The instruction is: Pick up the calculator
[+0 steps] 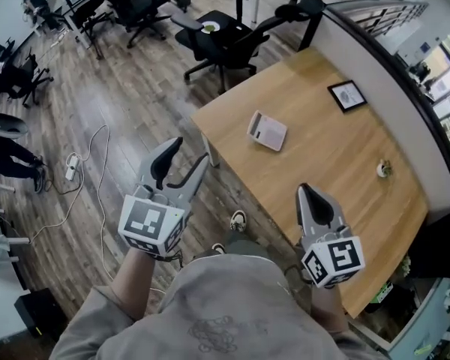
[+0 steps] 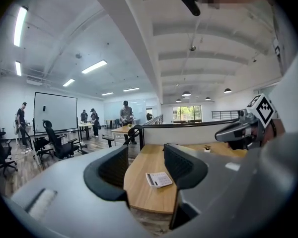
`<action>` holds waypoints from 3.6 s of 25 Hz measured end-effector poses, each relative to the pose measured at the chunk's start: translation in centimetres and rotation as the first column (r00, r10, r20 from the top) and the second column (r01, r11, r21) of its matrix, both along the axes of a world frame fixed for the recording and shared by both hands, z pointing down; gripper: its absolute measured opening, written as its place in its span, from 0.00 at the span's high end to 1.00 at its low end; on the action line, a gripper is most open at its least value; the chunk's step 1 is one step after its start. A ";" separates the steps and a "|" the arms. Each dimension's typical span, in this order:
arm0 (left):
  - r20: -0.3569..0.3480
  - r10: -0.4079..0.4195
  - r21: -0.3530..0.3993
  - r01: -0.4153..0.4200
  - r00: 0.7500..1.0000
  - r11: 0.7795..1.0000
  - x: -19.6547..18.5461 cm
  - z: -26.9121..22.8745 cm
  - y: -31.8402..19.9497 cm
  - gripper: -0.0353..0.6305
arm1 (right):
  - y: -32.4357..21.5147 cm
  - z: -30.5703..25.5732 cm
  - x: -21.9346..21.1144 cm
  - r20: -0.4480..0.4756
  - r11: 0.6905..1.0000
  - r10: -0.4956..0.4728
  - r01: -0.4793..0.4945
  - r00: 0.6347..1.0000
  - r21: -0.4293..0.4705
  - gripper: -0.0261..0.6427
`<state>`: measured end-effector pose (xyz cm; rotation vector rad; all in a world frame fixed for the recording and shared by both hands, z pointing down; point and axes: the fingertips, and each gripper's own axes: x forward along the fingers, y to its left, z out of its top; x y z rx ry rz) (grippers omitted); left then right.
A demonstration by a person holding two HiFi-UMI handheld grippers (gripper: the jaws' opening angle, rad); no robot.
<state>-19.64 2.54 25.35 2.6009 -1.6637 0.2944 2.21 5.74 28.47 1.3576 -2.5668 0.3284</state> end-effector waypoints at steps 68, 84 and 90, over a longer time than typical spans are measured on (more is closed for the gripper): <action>-0.500 -0.079 -0.695 -0.346 0.862 0.630 12.6 34.8 -25.0 0.88 | -15.1 20.2 1.6 0.076 0.925 0.039 -0.007 0.996 -0.381 0.93; -0.536 0.043 -0.585 -0.407 0.843 0.702 11.6 21.8 -22.0 0.88 | -15.1 8.6 4.4 0.073 0.962 0.186 -0.166 0.980 -0.217 0.93; -0.600 0.051 -0.507 -0.429 0.799 0.748 9.5 14.6 -21.2 0.88 | -14.8 3.0 3.8 0.084 0.974 0.207 -0.197 0.975 -0.115 0.93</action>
